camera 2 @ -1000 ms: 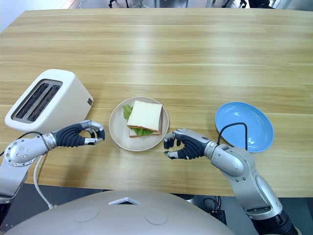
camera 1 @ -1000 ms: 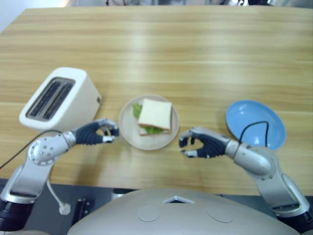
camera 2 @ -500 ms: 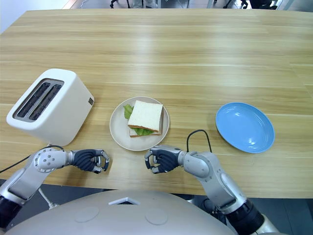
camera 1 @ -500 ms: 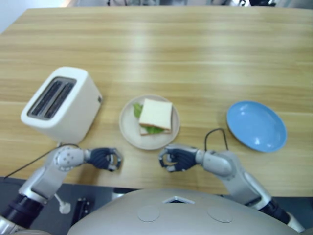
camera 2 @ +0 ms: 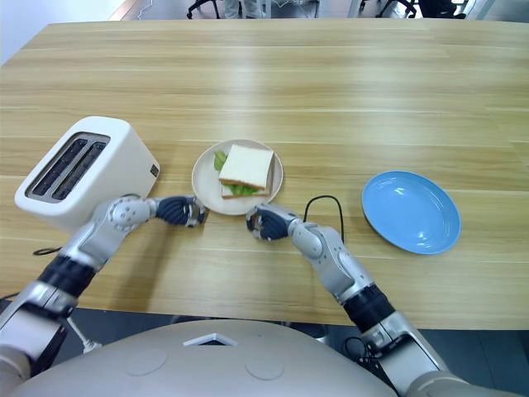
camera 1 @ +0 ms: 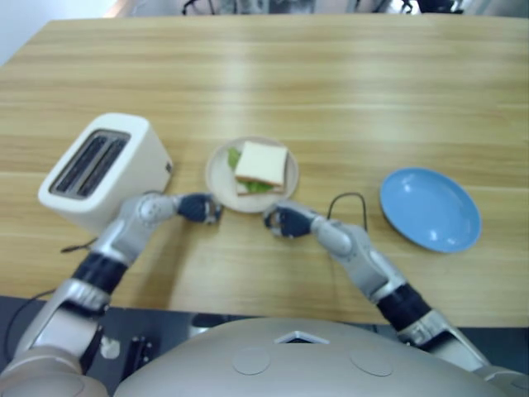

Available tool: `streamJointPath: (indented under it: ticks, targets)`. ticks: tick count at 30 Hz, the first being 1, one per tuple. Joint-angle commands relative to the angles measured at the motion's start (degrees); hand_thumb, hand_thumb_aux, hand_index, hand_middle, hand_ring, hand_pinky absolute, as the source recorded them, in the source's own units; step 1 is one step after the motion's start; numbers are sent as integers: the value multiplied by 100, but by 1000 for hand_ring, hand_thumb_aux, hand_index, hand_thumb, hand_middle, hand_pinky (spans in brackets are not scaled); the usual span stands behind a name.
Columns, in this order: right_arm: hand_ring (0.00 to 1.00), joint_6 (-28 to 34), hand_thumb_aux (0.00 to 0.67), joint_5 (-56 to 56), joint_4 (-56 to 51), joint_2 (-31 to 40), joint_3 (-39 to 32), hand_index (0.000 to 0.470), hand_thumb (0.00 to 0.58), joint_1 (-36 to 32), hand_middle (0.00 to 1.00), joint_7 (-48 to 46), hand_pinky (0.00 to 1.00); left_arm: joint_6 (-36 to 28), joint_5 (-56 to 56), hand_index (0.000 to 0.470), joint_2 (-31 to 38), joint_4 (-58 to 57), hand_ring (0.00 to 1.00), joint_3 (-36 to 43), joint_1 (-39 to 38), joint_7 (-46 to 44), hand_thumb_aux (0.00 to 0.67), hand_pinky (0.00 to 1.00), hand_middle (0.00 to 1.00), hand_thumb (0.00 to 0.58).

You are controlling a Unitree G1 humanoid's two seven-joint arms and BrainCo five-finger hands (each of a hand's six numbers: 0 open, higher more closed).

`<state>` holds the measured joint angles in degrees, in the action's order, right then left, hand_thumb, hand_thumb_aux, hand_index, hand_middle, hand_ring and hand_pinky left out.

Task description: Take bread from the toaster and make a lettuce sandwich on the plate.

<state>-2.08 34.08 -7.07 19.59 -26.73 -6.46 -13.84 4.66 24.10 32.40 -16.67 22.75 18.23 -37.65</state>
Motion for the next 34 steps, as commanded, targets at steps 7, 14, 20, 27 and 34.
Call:
streamJointPath:
  ticks: [7,14,20,27,34]
  targets:
    - [1000,415,670,473,-946,-533,717,460,580,-747,1000,2249,1000,342,632,435,-956,-1337,1000,-58,952,2281,633,1000,1000,578]
    - [1000,344,670,466,-737,-412,724,460,580,-724,1000,2309,1000,541,454,386,-1050,-1071,1000,-204,887,2639,562,1000,1000,565]
    - [0,349,0,-1772,672,-833,1889,0,0,-148,0,1420,0,-830,-1831,0,-1798,1161,0,-2067,41,2606,0,0,0,0]
    - [0,354,0,-3681,1138,-1643,3207,0,0,219,0,1293,0,-1259,-3312,0,-2862,3160,0,-2946,-1445,2959,0,0,0,0]
    - [0,-402,0,-3879,703,-1852,3458,0,0,483,0,1316,0,-380,-3394,0,-3320,2425,0,-2965,-1958,3062,0,0,0,0]
